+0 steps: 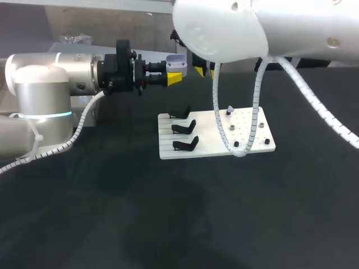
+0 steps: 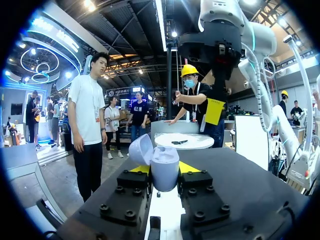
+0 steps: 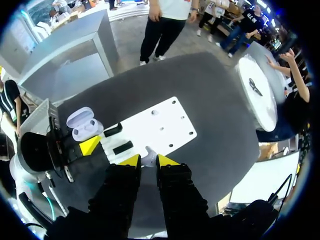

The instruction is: Pick up each earbud case from the left stands, insert the matching earbuds, close the lid, and place the case in the box.

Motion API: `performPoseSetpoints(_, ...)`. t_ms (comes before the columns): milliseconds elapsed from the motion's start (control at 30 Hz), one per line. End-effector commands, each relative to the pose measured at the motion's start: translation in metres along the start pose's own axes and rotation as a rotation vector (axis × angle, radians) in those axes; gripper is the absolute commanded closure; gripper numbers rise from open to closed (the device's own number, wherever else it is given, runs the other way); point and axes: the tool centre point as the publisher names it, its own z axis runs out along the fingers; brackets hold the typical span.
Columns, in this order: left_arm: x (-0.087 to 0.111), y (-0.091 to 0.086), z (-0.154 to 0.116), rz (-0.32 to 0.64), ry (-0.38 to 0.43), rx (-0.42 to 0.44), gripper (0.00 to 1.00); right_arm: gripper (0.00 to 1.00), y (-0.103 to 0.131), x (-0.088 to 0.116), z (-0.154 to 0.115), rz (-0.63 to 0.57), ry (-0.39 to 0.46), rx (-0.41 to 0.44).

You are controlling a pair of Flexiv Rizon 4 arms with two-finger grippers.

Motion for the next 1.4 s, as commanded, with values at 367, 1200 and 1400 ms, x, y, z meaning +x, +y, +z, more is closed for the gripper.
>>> performPoseSetpoints(367, 0.0, 0.001, 0.0, 0.001, -0.001, 0.002, 1.0, 1.0, -0.005, 0.001, 0.0, 0.001, -0.003, -0.009)
performPoseSetpoints(1200, 0.0, 0.001, 0.0, 0.001, -0.001, 0.002, 1.0, 1.0, 0.084, -0.03, -0.015, 0.012, 0.04, -0.013)
performPoseSetpoints(1400, 0.0, 0.001, 0.0, 0.001, -0.001, 0.002, 1.0, 1.0, 0.087, -0.031, -0.008, 0.02, 0.035, -0.024)
